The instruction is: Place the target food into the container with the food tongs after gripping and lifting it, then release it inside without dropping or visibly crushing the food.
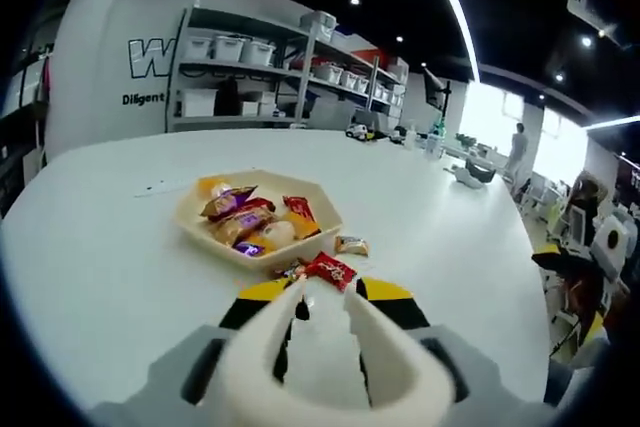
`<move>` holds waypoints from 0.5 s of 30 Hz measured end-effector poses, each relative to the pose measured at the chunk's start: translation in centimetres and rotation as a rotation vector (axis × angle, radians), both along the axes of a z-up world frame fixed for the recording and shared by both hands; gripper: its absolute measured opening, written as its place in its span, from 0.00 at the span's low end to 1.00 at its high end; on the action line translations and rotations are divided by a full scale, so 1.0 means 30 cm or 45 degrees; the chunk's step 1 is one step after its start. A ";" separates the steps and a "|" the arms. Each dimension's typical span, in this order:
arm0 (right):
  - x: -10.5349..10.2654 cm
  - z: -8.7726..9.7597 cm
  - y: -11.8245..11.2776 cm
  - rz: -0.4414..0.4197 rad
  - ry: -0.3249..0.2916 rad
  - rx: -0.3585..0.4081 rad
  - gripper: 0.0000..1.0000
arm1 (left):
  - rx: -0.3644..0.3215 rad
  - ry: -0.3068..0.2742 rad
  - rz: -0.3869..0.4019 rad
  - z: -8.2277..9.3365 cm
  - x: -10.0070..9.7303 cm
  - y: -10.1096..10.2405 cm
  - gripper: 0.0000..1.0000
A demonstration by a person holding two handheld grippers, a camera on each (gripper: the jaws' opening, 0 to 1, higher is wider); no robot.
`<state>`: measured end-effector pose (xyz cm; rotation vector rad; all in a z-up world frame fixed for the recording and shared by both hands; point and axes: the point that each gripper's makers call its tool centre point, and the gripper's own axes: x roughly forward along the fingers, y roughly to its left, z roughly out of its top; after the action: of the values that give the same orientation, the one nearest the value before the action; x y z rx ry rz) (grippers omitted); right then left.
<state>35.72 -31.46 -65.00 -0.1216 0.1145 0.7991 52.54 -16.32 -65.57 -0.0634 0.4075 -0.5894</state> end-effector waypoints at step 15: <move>-0.016 -0.027 0.043 0.044 0.015 -0.019 0.85 | -0.005 0.024 -0.006 -0.052 -0.069 0.011 0.25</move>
<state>35.25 -30.17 -65.80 -0.1334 0.1302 0.8338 50.47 -15.98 -67.13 -0.0721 0.4249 -0.5949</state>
